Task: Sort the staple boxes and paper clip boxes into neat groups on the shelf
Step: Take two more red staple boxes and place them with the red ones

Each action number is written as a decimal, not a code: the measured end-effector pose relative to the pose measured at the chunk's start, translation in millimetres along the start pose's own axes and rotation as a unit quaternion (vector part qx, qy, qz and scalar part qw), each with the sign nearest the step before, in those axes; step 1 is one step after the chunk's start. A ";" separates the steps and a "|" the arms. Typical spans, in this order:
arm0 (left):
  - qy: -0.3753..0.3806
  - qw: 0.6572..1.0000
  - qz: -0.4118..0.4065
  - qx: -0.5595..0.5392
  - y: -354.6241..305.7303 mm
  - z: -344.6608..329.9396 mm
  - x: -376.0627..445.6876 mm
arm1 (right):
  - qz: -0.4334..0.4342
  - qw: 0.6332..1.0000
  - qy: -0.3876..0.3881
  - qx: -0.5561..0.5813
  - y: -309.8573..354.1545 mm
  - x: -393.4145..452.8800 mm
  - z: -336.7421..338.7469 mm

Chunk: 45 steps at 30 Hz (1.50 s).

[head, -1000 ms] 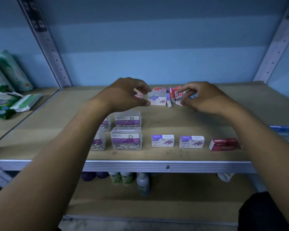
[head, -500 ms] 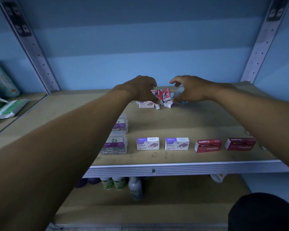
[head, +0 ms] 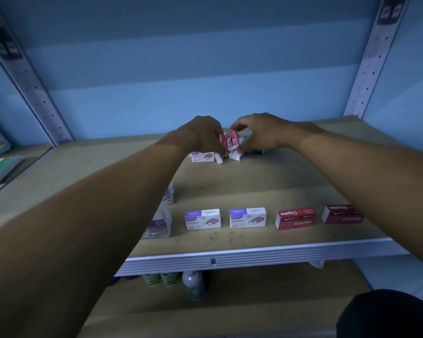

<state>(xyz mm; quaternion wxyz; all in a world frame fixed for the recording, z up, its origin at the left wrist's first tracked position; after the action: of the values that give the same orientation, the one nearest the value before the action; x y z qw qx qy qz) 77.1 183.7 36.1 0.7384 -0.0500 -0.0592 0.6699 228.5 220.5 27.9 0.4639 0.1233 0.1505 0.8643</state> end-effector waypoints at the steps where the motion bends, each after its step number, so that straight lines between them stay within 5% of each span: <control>1: -0.002 1.000 0.000 0.002 -0.6 -0.6 0.5 | 0.006 1.000 -0.007 0.002 0.6 0.2 -0.9; 14: -0.053 0.998 0.027 0.017 -2.5 13.0 2.4 | -0.001 0.997 -0.048 0.052 -1.4 -7.3 17.8; 21: -0.034 0.995 0.080 0.049 -11.1 33.1 -10.7 | -0.038 0.999 0.008 0.022 8.8 -26.6 39.4; 31: 0.154 0.973 0.167 0.046 -18.8 27.2 -42.6 | -0.112 0.989 0.077 -0.065 21.0 -36.1 39.9; 45: 0.174 0.964 0.175 0.095 -22.1 5.0 -59.4 | -0.148 0.969 0.102 -0.167 19.9 -47.3 10.7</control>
<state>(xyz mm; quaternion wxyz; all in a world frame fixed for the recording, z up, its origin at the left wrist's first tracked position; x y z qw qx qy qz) 92.3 122.5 43.1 0.6098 -0.1045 0.1438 0.7723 242.6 172.0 41.8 0.5828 -0.0682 0.0671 0.8070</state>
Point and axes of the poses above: each hand's wrist, its own x-axis towards the middle knuckle, its own z-axis out of the back of the hand, y = z × x, the point moved 4 cm from there along x, towards the middle knuckle, and after that the axes turned 2 degrees about x, right-handed, at the moved point
